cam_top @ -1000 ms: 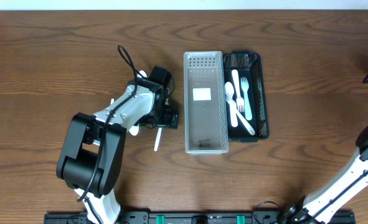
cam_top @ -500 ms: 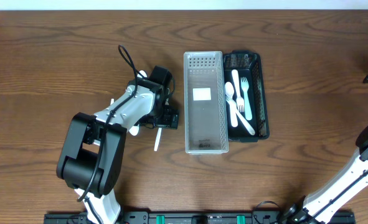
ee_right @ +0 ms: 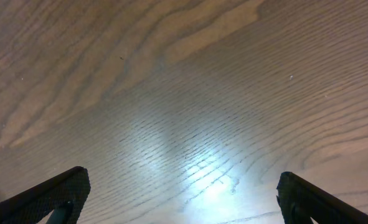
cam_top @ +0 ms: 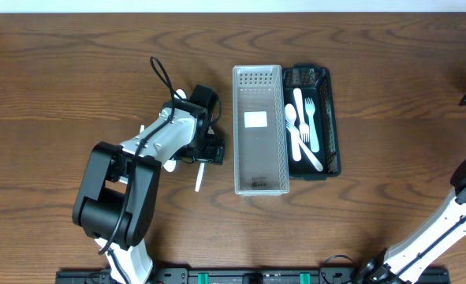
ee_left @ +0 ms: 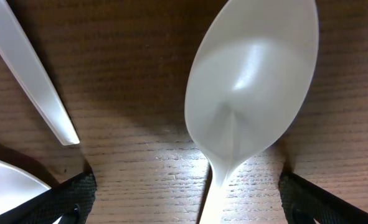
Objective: Pack container
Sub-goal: 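Lower the left gripper onto the upper white spoon, then close the left gripper on the spoon handle and lift, then carry the spoon right and drop it into the grey basket, then move the left gripper back over the remaining white spoons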
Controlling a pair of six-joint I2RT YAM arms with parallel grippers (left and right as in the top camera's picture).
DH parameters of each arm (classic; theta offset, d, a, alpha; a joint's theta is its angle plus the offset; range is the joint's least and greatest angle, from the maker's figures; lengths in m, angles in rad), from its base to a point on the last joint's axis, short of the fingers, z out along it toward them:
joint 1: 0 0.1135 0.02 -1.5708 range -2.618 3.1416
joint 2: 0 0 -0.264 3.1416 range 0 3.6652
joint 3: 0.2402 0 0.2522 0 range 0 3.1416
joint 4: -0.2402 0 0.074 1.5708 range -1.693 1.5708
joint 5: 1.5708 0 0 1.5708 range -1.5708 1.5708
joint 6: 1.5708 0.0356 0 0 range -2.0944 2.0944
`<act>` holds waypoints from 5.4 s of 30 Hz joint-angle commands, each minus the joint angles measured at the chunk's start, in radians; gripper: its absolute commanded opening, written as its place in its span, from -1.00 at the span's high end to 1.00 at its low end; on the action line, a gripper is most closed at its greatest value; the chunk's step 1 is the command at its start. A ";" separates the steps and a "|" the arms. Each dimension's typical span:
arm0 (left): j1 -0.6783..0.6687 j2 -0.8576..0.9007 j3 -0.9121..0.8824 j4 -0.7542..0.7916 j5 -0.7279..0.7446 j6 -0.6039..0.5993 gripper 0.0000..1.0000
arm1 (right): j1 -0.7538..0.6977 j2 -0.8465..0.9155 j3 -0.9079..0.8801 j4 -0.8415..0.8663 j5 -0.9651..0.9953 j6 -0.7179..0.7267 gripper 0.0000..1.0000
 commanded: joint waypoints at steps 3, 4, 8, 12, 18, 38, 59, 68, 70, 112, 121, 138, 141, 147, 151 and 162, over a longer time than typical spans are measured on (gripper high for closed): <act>-0.011 0.029 0.005 -0.013 -0.004 -0.002 -0.92 | -0.009 0.006 -0.001 0.000 -0.004 -0.014 -0.98; -0.018 0.029 0.005 -0.014 -0.004 -0.001 -0.92 | -0.009 0.006 -0.001 -0.001 -0.004 -0.014 -0.99; -0.053 0.029 0.005 -0.012 -0.016 0.005 -0.92 | -0.009 0.006 -0.001 0.000 -0.004 -0.014 -0.99; -0.076 0.029 0.005 -0.012 -0.019 0.005 -0.92 | -0.009 0.006 -0.001 0.000 -0.004 -0.014 -0.98; -0.071 0.029 0.005 -0.012 -0.019 -0.003 -0.84 | -0.009 0.006 -0.001 0.000 -0.004 -0.014 -0.98; -0.071 0.029 0.005 -0.002 -0.039 -0.003 0.57 | -0.009 0.006 -0.001 0.000 -0.004 -0.014 -0.98; 0.034 -0.031 0.151 -0.087 -0.042 0.009 0.79 | -0.009 0.006 -0.001 0.000 -0.004 -0.014 -0.98; -0.014 -0.111 0.378 -0.172 -0.041 -0.058 0.79 | -0.009 0.006 -0.001 0.000 -0.004 -0.014 -0.99; -0.022 -0.143 0.417 -0.174 -0.041 -0.095 0.79 | -0.009 0.006 -0.001 0.000 -0.004 -0.014 -0.98; -0.033 -0.190 0.446 -0.134 -0.169 -0.113 -0.75 | -0.009 0.006 -0.001 -0.001 -0.004 -0.014 -0.99; 0.104 -0.084 0.446 -0.173 -0.161 -0.045 -0.83 | -0.009 0.006 -0.001 -0.001 -0.004 -0.014 -0.98; 0.180 0.141 0.446 -0.153 -0.081 -0.031 -0.85 | -0.009 0.006 -0.001 -0.001 -0.004 -0.014 -0.99; 0.180 0.166 0.446 -0.152 -0.065 -0.031 -0.84 | -0.009 0.006 -0.001 0.000 -0.004 -0.014 -0.99; 0.180 0.188 0.446 -0.147 -0.059 -0.031 -0.85 | -0.009 0.006 -0.001 -0.001 -0.004 -0.014 -0.98; 0.180 0.190 0.446 -0.130 -0.059 -0.025 -0.85 | -0.009 0.006 -0.001 -0.001 -0.004 -0.014 -0.99; 0.179 0.209 0.446 -0.102 -0.055 -0.008 -0.85 | -0.009 0.006 -0.001 -0.001 -0.004 -0.014 -0.98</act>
